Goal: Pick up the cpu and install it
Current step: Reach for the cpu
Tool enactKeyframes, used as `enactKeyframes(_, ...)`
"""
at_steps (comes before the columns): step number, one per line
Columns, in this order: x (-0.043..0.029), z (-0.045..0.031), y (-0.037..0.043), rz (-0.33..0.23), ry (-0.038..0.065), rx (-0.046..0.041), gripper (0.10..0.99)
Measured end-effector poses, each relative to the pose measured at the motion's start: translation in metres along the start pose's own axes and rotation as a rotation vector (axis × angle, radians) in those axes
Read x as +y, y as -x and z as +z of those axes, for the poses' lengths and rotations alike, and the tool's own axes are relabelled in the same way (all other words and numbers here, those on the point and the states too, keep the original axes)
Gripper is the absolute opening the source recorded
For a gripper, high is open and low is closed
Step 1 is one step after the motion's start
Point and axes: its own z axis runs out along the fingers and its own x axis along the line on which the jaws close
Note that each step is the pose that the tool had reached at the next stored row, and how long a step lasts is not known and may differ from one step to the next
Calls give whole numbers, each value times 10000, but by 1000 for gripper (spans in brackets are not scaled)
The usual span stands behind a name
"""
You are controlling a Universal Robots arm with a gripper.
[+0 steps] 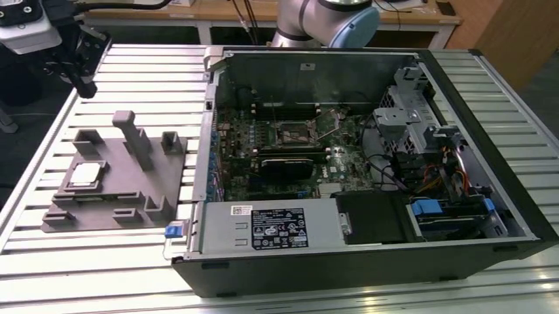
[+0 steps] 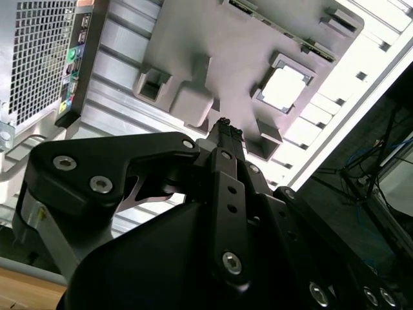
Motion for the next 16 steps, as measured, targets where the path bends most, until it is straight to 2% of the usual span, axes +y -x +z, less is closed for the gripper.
enactKeyframes(16,-22,206,-173,0,0,0,106)
